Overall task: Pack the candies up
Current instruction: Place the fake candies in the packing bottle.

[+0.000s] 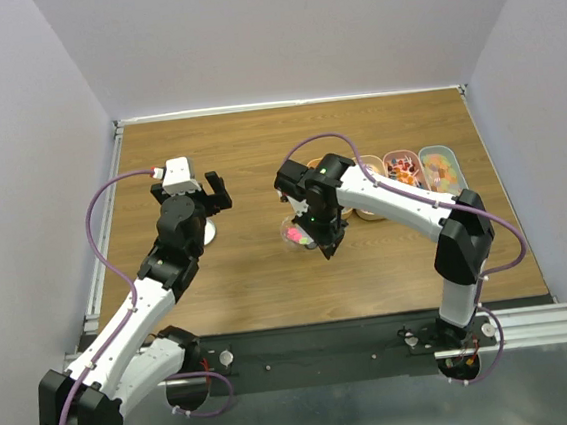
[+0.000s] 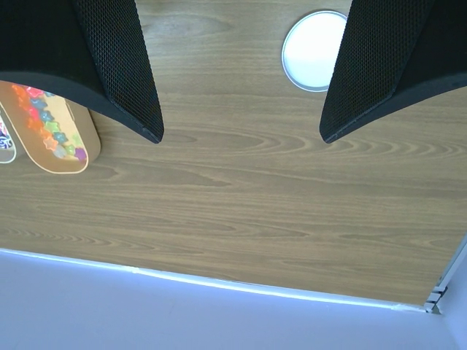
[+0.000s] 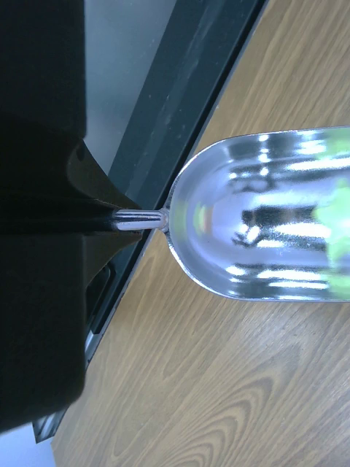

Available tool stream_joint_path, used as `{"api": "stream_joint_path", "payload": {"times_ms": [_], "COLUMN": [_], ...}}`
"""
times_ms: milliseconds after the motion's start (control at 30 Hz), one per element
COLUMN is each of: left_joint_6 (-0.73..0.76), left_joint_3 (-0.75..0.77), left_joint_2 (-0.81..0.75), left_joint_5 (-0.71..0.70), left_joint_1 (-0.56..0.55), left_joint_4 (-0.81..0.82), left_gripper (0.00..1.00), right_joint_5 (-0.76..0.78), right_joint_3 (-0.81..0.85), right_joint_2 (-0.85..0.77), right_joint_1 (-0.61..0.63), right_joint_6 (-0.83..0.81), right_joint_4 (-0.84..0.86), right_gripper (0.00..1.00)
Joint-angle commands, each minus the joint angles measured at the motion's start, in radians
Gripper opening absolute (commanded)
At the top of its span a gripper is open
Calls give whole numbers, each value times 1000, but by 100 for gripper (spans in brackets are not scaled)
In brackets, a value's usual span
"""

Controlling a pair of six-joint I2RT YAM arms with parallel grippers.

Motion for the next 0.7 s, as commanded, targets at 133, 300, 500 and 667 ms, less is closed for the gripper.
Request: {"api": "stream_joint_path", "payload": {"times_ms": [133, 300, 500, 667], "left_joint_6": [8, 10, 10, 10], "left_joint_3": [-12, -14, -15, -15], "left_joint_2": [-27, -27, -25, -25], "left_joint_5": [-16, -13, -9, -10], "left_joint_1": [6, 6, 6, 6], "left_joint_4": [37, 37, 43, 43], "left_gripper": [96, 95, 96, 96], "right_joint_5": [-39, -48, -56, -81], "right_joint_3": [38, 3, -9, -2], "right_joint_2": [25, 15, 10, 2], "right_joint_1": [0, -16, -39, -43], "right_joint_6": [25, 21, 6, -2], "right_joint_4": [-72, -72, -72, -70], "right_gripper": [1, 1, 1, 1]}}
